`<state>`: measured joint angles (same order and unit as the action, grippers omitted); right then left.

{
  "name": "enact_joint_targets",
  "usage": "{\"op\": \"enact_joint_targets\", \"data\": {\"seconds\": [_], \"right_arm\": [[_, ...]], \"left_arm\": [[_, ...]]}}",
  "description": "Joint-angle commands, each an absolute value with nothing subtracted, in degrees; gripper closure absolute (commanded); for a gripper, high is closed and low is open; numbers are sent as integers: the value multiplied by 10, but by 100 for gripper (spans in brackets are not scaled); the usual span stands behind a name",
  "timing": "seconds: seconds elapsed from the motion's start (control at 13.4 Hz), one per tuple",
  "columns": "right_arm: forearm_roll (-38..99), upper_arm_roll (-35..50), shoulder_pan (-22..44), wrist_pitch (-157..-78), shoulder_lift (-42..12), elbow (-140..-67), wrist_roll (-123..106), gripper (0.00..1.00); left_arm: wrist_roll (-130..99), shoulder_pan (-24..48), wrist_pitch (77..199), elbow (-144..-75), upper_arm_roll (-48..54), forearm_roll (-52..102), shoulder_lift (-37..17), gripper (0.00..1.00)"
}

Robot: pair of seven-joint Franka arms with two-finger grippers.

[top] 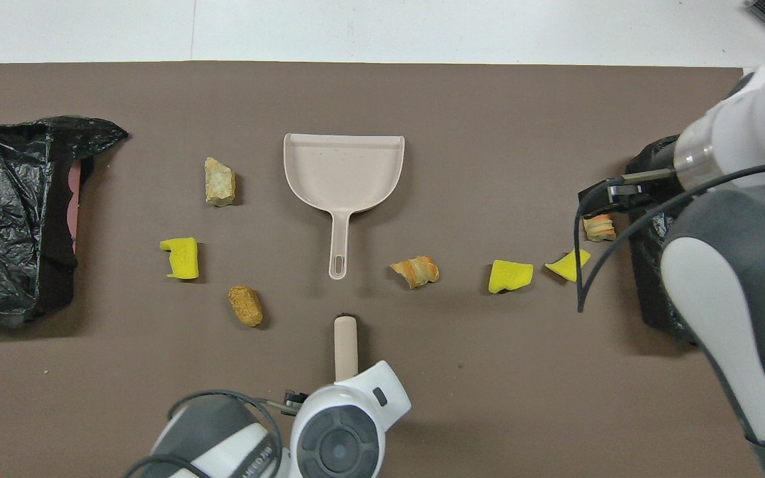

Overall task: Sweep and dump trash in bin
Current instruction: 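Reach the right gripper to the beige dustpan handle and grasp it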

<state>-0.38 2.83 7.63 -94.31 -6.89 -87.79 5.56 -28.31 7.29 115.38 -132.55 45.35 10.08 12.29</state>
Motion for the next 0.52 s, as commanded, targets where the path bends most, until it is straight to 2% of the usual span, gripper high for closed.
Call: {"op": "enact_joint_targets", "data": {"seconds": [0.0,0.45], "right_arm": [[18,27,97,-989,-104,-879,82,0],[36,29,196,-1083,-185,-871,210,0]], "left_arm": [[-298,82,1195,-1387,488,141,145,0],[-281,98,1216,-1401,489,185,126,0]]}}
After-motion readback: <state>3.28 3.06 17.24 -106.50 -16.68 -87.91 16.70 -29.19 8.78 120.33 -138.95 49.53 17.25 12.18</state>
